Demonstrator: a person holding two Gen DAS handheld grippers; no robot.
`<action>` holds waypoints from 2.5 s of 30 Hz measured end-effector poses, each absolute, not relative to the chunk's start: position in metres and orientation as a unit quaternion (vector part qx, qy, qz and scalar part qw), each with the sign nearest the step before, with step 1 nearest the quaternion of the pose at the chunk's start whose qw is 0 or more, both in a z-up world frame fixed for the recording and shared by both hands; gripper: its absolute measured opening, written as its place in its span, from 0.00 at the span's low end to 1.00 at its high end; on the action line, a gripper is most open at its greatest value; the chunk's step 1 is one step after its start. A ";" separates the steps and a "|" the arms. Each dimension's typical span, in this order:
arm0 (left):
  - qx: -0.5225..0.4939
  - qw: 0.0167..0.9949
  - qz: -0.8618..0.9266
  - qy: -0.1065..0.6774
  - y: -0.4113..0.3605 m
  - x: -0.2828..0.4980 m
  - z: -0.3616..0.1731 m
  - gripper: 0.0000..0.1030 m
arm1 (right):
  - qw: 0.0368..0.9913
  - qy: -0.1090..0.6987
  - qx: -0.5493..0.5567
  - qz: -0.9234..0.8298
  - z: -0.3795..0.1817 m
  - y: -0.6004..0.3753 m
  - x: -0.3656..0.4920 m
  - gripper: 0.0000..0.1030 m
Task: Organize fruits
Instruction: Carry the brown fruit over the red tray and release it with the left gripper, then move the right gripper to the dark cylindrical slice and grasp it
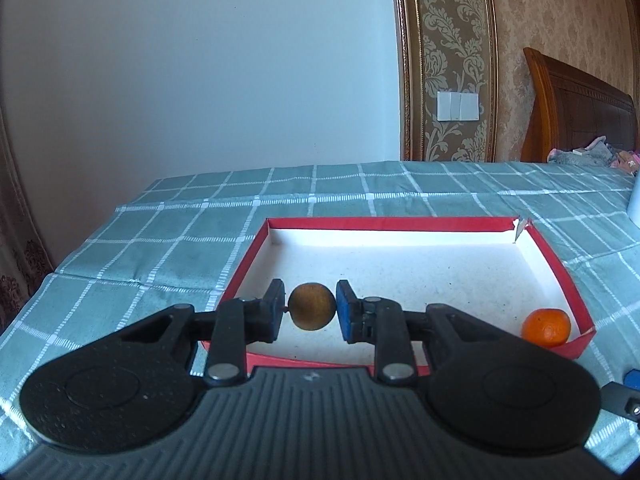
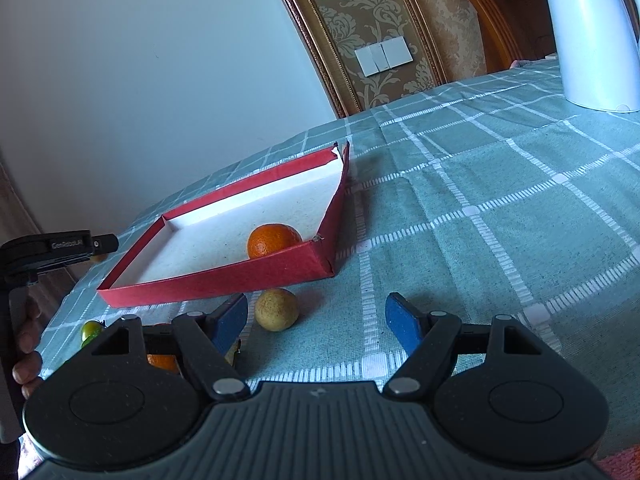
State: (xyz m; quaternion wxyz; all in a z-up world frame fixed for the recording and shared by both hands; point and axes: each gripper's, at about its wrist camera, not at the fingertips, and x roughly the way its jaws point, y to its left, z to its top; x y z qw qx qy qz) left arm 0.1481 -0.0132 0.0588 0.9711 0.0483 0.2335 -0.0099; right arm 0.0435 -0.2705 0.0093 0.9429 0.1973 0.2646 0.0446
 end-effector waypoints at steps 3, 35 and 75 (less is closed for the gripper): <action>0.054 0.971 0.001 0.234 -0.013 0.149 0.052 0.60 | 0.942 0.264 0.200 0.046 0.009 -0.271 0.043 0.74; 0.042 0.968 0.013 0.246 0.001 0.088 0.066 0.64 | 0.945 0.250 0.206 0.049 0.011 -0.274 0.041 0.82; -0.023 0.959 0.029 0.280 0.063 0.009 -0.010 1.00 | 0.954 0.283 -0.013 0.095 0.019 -0.176 0.034 0.46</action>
